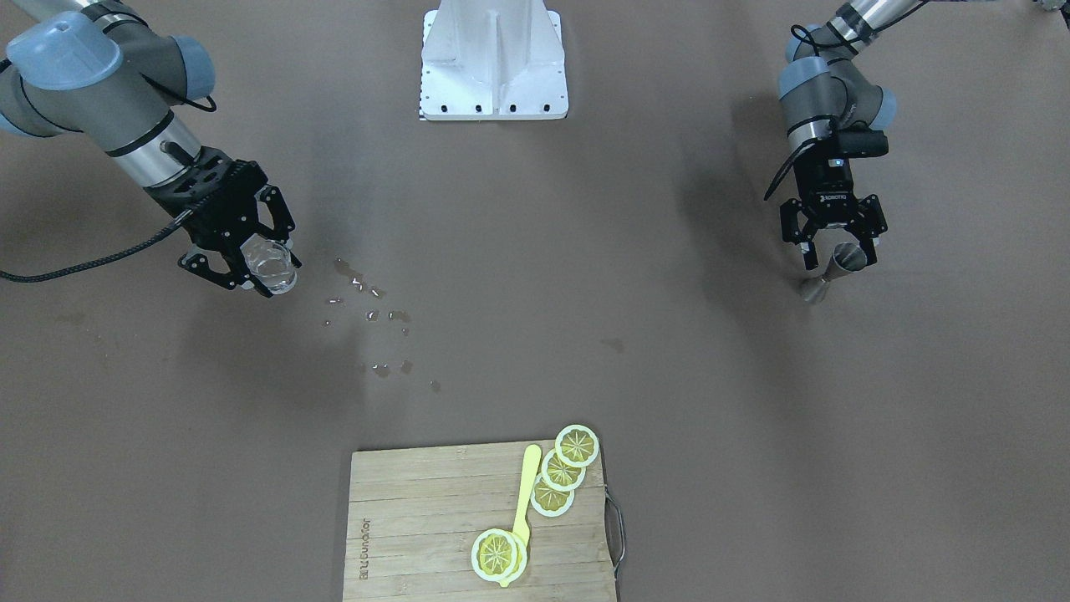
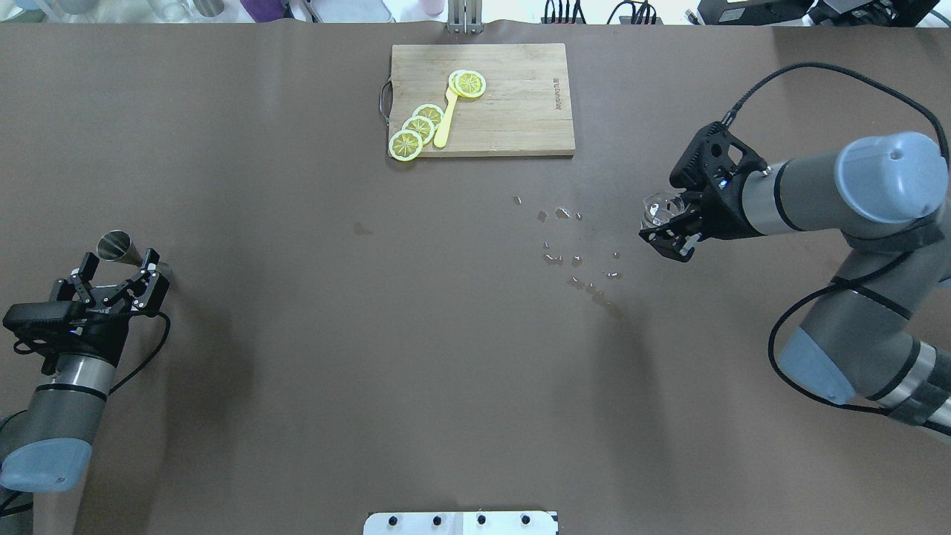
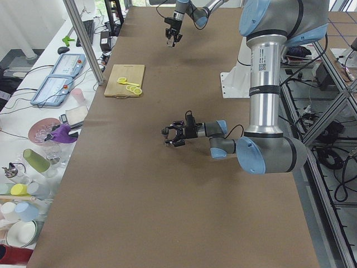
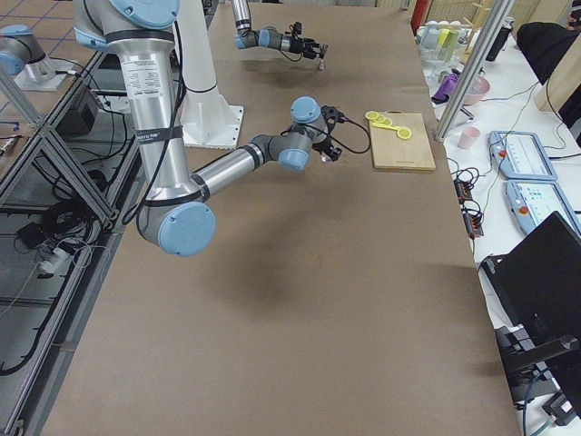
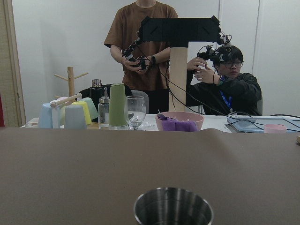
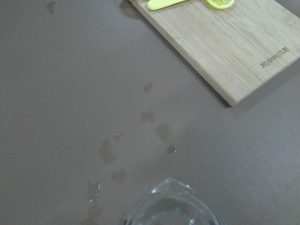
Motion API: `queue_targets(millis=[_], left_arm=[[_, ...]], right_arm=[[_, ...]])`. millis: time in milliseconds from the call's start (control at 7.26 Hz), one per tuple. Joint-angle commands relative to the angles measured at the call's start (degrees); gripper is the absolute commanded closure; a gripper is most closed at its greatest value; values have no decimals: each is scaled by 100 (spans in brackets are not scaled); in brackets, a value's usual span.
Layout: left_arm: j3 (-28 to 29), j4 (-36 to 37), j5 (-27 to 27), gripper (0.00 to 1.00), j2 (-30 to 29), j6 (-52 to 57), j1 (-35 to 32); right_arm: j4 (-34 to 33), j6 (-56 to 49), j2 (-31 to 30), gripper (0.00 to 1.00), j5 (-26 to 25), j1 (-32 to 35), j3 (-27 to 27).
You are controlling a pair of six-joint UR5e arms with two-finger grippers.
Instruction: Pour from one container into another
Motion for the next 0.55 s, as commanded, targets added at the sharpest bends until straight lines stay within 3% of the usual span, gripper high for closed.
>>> queue_targets(millis=[0, 413], left_arm=[[36, 122, 0, 3, -7, -143, 8], [63, 244, 0, 3, -103, -143, -71]], right_arm=[[-292, -531, 255, 100, 7, 37, 41], [-292, -991, 370, 100, -54, 74, 50]])
